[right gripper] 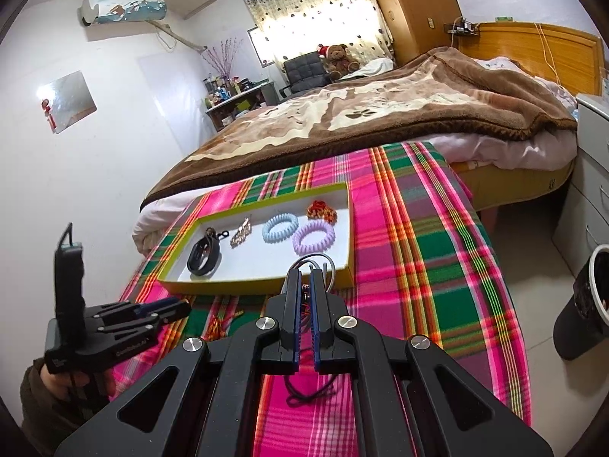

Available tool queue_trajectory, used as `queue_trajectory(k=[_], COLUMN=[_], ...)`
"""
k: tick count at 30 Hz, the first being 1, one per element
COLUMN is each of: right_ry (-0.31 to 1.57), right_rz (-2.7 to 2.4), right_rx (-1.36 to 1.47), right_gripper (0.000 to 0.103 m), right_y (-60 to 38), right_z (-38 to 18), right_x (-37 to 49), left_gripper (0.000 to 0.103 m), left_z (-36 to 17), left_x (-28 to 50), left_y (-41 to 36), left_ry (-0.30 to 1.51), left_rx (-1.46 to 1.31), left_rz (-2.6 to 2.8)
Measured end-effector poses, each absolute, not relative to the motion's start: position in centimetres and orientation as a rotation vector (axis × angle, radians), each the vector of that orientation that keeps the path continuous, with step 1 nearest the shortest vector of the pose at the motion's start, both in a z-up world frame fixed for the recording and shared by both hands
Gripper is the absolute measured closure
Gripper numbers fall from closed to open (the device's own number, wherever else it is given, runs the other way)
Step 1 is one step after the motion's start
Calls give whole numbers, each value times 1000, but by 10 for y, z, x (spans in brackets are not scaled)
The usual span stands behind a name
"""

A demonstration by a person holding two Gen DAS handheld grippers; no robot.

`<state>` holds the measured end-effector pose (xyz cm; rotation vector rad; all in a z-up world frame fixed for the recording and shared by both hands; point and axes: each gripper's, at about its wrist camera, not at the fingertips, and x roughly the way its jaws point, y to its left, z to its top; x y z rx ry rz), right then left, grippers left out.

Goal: Organize jewelry
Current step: 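Lower the gold ring into the box and open the left tool while the right tool carries the grey tie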

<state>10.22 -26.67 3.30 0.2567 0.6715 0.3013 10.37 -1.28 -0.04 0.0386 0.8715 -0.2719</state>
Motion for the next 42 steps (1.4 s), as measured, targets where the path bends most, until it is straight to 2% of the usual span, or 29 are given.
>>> queue_trajectory(k=[13, 24, 33, 42], right_ry=[706, 807, 896, 921], right_rz=[325, 347, 395, 344], right_rx=[219, 174, 193, 93], right_gripper=[99, 99, 99, 99], right_y=[-245, -220, -213, -208], right_z=[33, 8, -14, -23], right_x=[149, 194, 211, 213], left_gripper=[81, 81, 81, 80], left_z=[23, 5, -10, -17], left_x=[154, 195, 204, 208], left_y=[-18, -27, -32, -33], left_ry=[835, 886, 919, 947], left_rx=[9, -30, -20, -23], left_rz=[-337, -353, -353, -351])
